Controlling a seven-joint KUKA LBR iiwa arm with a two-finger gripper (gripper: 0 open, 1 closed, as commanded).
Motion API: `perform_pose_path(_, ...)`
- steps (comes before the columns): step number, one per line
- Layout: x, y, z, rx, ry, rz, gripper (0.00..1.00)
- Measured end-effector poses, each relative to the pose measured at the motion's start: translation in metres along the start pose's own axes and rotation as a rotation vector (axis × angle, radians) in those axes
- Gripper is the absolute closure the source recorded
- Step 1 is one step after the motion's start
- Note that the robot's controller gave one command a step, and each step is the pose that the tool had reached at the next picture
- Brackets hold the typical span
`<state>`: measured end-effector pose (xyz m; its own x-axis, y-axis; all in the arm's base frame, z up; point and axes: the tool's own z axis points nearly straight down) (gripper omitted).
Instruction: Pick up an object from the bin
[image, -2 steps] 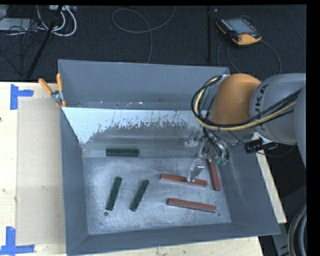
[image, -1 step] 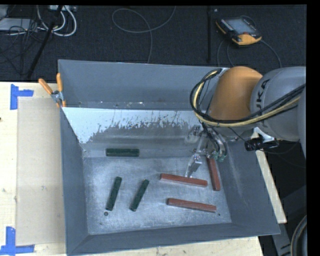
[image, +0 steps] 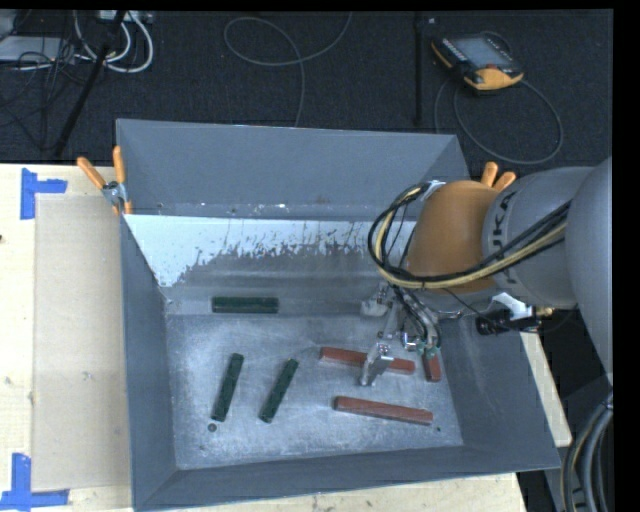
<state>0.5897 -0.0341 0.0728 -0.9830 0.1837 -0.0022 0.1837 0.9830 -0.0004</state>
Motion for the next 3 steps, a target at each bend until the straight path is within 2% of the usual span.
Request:
perform_pose_path(1, -0.0115, 0.0047, -0.0016, -0.002, -0.022, 0.096, 1.00)
perform_pose_path(2, -0.0117, 0.0053, -0.0025, -0.001, -0.019, 0.108, 1.00)
perform_pose_path(3, -0.0100, 0.0054, -0.0066, 0.000, -0.008, 0.113, 1.00)
